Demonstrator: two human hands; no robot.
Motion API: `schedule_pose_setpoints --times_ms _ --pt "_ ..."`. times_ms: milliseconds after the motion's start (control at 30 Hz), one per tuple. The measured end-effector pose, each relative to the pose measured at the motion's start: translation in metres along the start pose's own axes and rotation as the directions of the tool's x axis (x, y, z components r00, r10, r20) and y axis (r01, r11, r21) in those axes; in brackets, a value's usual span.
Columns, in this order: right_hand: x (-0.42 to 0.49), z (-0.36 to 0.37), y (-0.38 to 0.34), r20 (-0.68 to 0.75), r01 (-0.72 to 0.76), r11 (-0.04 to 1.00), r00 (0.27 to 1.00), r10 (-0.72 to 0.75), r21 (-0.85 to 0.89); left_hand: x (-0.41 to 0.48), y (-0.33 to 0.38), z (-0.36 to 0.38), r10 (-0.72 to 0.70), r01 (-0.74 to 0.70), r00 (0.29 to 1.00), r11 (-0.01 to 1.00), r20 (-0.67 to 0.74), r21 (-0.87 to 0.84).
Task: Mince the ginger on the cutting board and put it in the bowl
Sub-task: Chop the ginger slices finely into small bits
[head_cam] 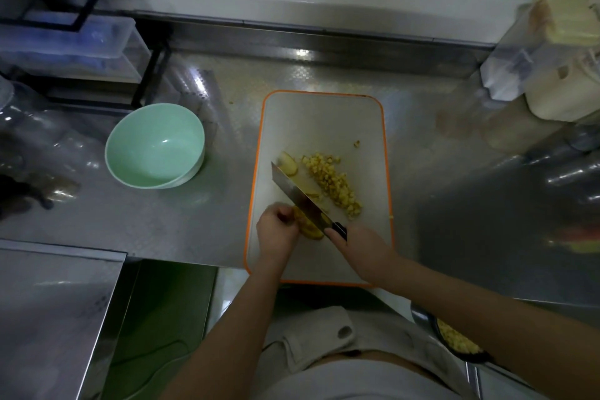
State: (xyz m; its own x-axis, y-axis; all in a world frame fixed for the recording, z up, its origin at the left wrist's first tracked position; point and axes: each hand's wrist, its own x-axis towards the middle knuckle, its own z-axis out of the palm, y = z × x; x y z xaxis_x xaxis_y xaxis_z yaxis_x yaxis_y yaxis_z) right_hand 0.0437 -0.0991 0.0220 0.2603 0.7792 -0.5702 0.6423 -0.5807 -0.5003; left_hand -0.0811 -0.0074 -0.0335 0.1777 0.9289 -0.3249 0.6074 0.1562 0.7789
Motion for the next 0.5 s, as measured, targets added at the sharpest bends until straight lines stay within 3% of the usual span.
schedule_pose_setpoints --times_ms 267,367,500 --pt "0.008 0.013 0.005 0.035 -0.012 0.992 0.999 0.007 0.125 0.0 0.001 -0.001 0.015 -0.015 1.0 0.999 -0.001 0.031" --pt "0.011 0.01 0.008 0.04 0.004 0.998 0.999 -0.006 0.066 0.0 0.002 -0.002 0.015 -0.016 1.0 0.999 0.006 0.034" --pt "0.013 0.002 0.014 -0.03 0.002 0.996 1.0 0.001 0.093 -0.002 0.003 -0.005 0.039 -0.039 0.999 0.999 0.016 0.005"
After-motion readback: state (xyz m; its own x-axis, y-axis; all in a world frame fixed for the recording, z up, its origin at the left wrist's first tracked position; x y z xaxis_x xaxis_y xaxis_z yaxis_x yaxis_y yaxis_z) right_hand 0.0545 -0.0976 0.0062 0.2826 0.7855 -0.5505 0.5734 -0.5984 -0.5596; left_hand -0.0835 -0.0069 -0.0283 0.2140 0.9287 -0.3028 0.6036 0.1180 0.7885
